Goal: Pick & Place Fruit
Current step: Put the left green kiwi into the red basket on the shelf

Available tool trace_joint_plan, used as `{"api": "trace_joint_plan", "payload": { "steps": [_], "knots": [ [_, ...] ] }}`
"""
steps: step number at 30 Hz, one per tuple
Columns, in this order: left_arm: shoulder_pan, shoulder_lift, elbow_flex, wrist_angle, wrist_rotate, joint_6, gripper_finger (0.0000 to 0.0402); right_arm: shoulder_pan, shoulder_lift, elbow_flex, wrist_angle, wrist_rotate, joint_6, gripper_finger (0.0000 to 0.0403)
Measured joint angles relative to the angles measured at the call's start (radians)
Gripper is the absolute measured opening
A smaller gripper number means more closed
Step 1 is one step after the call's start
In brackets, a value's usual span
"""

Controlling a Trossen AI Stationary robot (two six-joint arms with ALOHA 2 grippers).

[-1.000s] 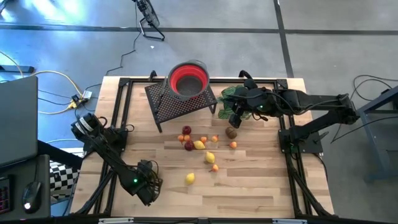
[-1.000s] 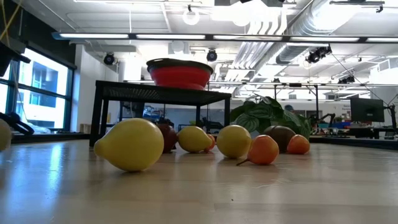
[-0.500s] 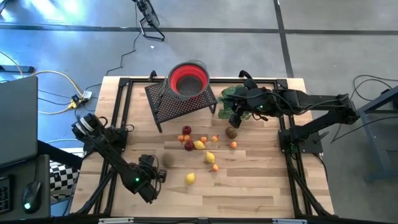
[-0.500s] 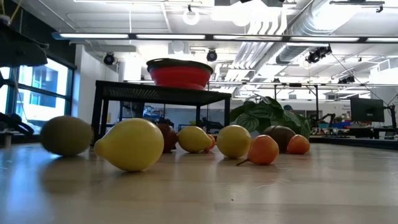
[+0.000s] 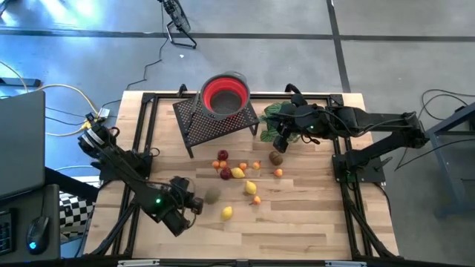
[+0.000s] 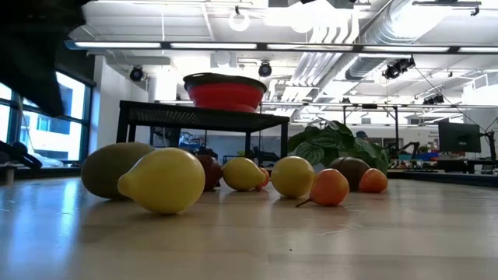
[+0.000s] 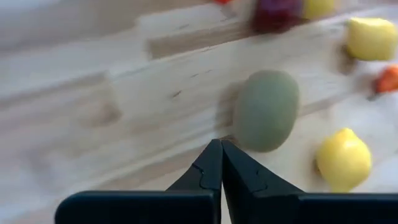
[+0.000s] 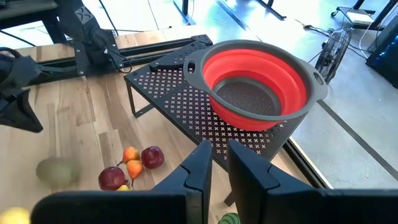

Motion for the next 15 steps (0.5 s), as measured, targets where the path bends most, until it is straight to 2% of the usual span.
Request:
{"api": "trace_joint_plan", "payload": {
  "steps": [3, 7, 12, 15],
  "knots": [
    [0.053, 0.0, 0.0, 0.075, -0.017, 0.174, 0.0025, 0.0, 0.0, 0.0, 0.0, 0.0, 0.0, 0.0043],
    [0.134, 0.0, 0.0, 0.193, -0.013, 0.359, 0.0086, 0.0, 0.0, 0.0, 0.0, 0.0, 0.0, 0.0043],
    [0.228, 0.003, 0.0, 0.351, 0.142, 0.629, 0.0176, 0.0, 0.0, 0.0, 0.0, 0.0, 0.0, 0.0043],
    [0.268, 0.006, 0.0, 0.398, 0.249, 0.766, 0.0215, 0.0, 0.0, 0.0, 0.0, 0.0, 0.0, 0.0043]
  ]
}}
